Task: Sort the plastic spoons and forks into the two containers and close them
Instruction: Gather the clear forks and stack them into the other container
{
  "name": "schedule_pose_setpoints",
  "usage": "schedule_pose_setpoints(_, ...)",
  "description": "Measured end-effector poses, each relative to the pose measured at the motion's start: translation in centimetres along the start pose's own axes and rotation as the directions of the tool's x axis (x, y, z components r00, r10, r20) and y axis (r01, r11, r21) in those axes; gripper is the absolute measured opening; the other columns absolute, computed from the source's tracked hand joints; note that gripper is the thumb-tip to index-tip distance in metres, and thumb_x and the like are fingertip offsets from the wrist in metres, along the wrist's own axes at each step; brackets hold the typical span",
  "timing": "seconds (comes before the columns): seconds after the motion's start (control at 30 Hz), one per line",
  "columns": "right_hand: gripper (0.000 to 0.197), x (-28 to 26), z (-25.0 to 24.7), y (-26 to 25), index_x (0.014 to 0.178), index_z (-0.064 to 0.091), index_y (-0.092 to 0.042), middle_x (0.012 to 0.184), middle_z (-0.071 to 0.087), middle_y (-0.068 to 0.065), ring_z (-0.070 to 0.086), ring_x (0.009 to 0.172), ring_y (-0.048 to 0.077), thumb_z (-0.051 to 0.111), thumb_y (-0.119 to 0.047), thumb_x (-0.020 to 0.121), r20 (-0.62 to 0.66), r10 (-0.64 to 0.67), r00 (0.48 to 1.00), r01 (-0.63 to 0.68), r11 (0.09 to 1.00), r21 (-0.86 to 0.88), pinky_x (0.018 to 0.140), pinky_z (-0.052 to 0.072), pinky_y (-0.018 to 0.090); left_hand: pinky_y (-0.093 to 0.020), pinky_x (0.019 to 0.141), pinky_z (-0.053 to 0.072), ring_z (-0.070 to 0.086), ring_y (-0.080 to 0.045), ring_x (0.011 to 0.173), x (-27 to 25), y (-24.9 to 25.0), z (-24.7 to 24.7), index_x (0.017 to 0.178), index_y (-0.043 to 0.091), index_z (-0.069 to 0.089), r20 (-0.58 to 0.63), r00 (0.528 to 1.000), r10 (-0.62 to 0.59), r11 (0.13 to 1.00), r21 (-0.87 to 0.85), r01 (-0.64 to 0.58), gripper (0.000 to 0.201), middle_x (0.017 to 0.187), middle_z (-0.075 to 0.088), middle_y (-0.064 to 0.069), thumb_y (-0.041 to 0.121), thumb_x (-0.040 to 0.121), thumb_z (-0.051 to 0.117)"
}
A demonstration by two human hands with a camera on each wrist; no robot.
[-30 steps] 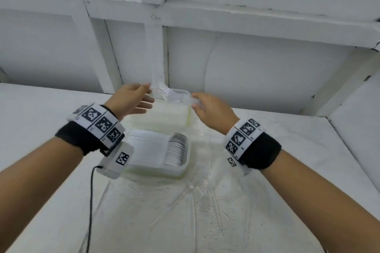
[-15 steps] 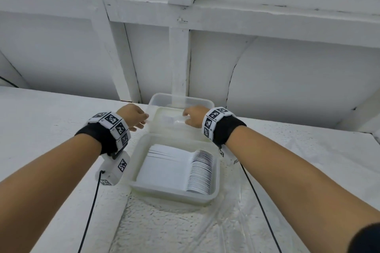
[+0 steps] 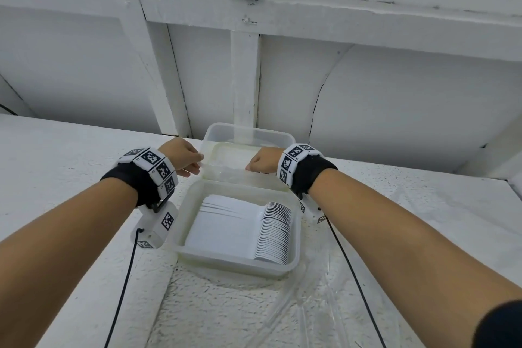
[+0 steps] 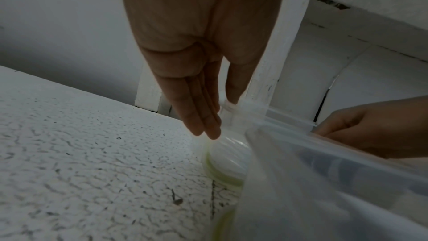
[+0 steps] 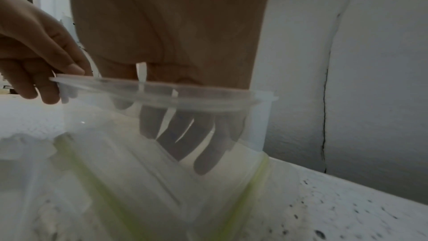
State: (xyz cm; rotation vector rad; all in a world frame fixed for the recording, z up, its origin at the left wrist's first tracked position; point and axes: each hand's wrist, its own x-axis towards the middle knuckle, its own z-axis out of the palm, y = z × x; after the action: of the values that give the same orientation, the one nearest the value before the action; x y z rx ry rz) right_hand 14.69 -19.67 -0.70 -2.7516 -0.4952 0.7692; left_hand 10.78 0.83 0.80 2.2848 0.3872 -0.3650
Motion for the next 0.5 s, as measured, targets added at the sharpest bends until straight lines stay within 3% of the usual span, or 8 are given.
schedule_pose_setpoints(0.1, 0.031, -0.4, 0.0, 0.0, 0.086, 0.057, -0.001, 0.092, 0.057, 0.008, 0.052, 0.087, 0.023, 0.045, -0.028, 0.096, -0.048, 0.001, 0.999, 0.000, 1.000, 0.017, 0.079, 0.039, 0.027, -0.026, 0.064, 0.052, 0.061, -0.013, 0.066, -0.6, 0.4, -0.1, 0.094, 0.002, 0.062, -0.010, 1.000, -0.007, 1.000, 0.025, 0.008, 0.021, 0.077, 0.064, -0.005, 0.017, 0.095, 0.049)
schedule_pose_setpoints(0.17, 0.038, -1.4, -0.6, -0.1, 0.100, 0.061, 0.006, 0.106, 0.064, 0.012, 0.057, 0.100, 0.028, 0.041, -0.027, 0.098, -0.074, -0.002, 0.997, 0.003, 1.000, 0.016, 0.087, 0.042, 0.031, -0.028, 0.067, 0.050, 0.061, -0.022, 0.080, -1.5, 0.9, -0.4, 0.105, 0.001, 0.061, -0.043, 0.999, 0.028, 0.996, 0.086, -0.025, 0.025, 0.092, 0.064, -0.010, 0.019, 0.096, 0.047)
schedule_pose_setpoints(0.23, 0.040, -3.4, -1.5, 0.0, 0.116, 0.060, 0.003, 0.121, 0.062, 0.014, 0.055, 0.113, 0.030, 0.037, -0.025, 0.099, -0.129, -0.033, 0.991, 0.035, 0.999, 0.015, 0.096, 0.041, 0.034, -0.033, 0.075, 0.049, 0.060, -0.029, 0.098, -2.9, 1.6, -1.0, 0.113, 0.001, 0.059, -0.109, 0.989, 0.104, 0.980, 0.182, -0.083, 0.030, 0.110, 0.063, -0.016, 0.022, 0.096, 0.046)
schedule_pose_setpoints(0.3, 0.039, -6.2, -2.3, 0.1, 0.119, 0.059, 0.000, 0.124, 0.060, 0.012, 0.052, 0.117, 0.028, 0.036, -0.023, 0.100, -0.194, -0.117, 0.974, 0.118, 0.993, -0.006, 0.099, 0.038, 0.033, -0.033, 0.084, 0.043, 0.056, -0.031, 0.108, -4.7, 2.6, -1.3, 0.117, 0.002, 0.059, -0.172, 0.963, 0.209, 0.951, 0.264, -0.159, 0.032, 0.117, 0.061, -0.016, 0.023, 0.096, 0.046)
schedule_pose_setpoints(0.37, 0.037, -9.8, -2.7, 0.7, 0.124, 0.059, -0.004, 0.128, 0.058, 0.007, 0.050, 0.119, 0.022, 0.038, -0.023, 0.100, -0.249, -0.189, 0.950, 0.188, 0.982, -0.025, 0.097, 0.032, 0.025, -0.030, 0.083, 0.039, 0.054, -0.026, 0.106, -7.2, 3.7, -1.1, 0.116, 0.006, 0.059, -0.209, 0.927, 0.311, 0.927, 0.282, -0.247, 0.030, 0.115, 0.062, -0.010, 0.023, 0.096, 0.045)
schedule_pose_setpoints(0.5, 0.034, -17.5, -1.9, 3.1, 0.127, 0.057, -0.012, 0.125, 0.059, 0.003, 0.051, 0.114, 0.016, 0.043, -0.024, 0.099, -0.294, -0.237, 0.926, 0.232, 0.971, -0.053, 0.090, 0.030, 0.018, -0.020, 0.065, 0.037, 0.055, -0.015, 0.081, -13.7, 6.1, 0.7, 0.102, 0.014, 0.063, -0.210, 0.834, 0.510, 0.856, 0.217, -0.469, 0.020, 0.089, 0.063, 0.002, 0.023, 0.096, 0.046)
